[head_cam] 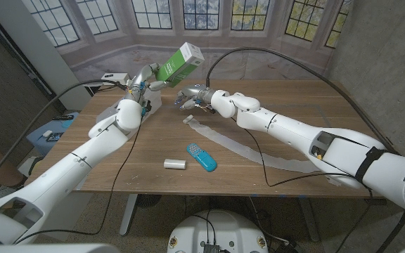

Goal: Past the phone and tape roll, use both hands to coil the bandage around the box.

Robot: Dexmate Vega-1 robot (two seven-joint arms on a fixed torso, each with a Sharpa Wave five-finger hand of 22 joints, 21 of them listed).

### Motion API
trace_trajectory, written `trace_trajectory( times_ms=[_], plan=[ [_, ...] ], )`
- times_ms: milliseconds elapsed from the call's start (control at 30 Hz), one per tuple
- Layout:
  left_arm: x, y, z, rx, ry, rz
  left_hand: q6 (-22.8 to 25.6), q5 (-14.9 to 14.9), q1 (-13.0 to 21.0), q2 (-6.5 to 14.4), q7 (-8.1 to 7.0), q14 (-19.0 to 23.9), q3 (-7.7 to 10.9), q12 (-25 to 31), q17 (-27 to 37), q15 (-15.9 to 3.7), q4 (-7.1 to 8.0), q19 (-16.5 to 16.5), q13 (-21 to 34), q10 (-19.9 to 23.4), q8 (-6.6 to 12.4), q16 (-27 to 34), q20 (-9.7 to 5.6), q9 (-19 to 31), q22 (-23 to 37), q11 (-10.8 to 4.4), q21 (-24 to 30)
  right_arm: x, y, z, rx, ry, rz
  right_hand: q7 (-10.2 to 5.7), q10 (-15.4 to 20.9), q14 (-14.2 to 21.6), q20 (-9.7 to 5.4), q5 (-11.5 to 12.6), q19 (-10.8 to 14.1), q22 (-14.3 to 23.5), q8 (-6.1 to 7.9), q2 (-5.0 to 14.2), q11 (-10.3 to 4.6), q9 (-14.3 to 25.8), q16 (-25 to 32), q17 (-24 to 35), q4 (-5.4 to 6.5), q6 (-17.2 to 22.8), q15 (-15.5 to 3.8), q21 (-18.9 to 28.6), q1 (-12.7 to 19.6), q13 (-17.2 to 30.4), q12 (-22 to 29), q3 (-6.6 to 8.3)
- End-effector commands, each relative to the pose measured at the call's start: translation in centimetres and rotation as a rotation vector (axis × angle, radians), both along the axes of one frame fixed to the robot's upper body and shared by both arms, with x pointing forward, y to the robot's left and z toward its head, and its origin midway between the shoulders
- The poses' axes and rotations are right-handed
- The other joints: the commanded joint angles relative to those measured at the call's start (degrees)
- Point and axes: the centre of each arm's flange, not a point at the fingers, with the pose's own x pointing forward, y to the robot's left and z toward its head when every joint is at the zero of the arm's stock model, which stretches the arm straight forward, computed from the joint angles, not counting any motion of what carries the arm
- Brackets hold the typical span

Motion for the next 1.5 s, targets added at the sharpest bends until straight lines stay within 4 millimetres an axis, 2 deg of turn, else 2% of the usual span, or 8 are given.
trace_trajectory(
  times_ms=[33,500,633,1500],
  plan=[
    [0.2,0.1,-0.2,-0.009,0.008,-0.005,2.32,0.4,-0.43,1.43,1.93,0.46,-0.24,0.27,0.29,0.14,0.2,-0.1,6.04,1.48,7.5,-0.25,-0.13,0.08,0.3,-0.72,-0.34,1.3,0.2,-0.3,-0.022,-0.008,-0.001,-0.26,0.92,1.07,-1.16,-0.21,0.67,0.12,0.06,-0.07,-0.06,0.16,0.52,0.19,-0.08,1.07,-7.24,0.55,0.98,0.14,0.35,-0.43],
    [0.2,0.1,-0.1,-0.005,0.012,-0.009,2.16,0.64,-0.47,1.43,1.97,0.5,-0.33,0.26,0.4,0.09,0.18,-0.16,6.36,1.48,7.77,-0.46,-0.13,-0.05,0.31,-0.72,-0.34,2.2,-0.3,-1.2,-0.057,-0.006,-0.01,-0.49,1.7,1.87,-1.25,-0.24,1.23,0.14,0.06,-0.11,-0.67,0.17,0.81,0.37,0.01,2.17,-7.56,0.57,1.47,0.19,0.36,-0.9],
    [0.2,0.1,-0.1,-0.003,0.011,-0.01,2.08,0.69,-0.45,1.49,1.83,0.47,-0.35,0.28,0.46,0.1,0.18,-0.19,6.43,1.56,7.82,-0.51,-0.19,-0.09,0.31,-0.74,-0.34,2.2,-0.5,-1.4,-0.059,-0.003,-0.016,-0.5,1.75,1.89,-1.3,-0.25,1.26,0.14,-0.01,-0.15,-0.44,0.17,0.82,0.4,0.03,2.23,-7.59,0.54,1.53,0.2,0.33,-1.02],
    [-0.3,-0.3,-0.5,0.004,0.014,-0.013,2.1,1.01,-0.37,1.53,1.71,0.58,-0.57,0.3,0.74,0.09,0.12,-0.2,7.02,1.78,8.44,-0.82,-0.19,-0.41,0.32,-0.95,-0.31,2.8,-0.1,-2.9,-0.095,-0.018,-0.017,-0.76,2.93,2.74,-1.54,-0.21,1.92,0.17,-0.2,-0.16,-0.85,0.2,1.09,0.66,0.14,3.55,-8.26,0.5,2.2,0.28,0.34,-1.83]
  ],
)
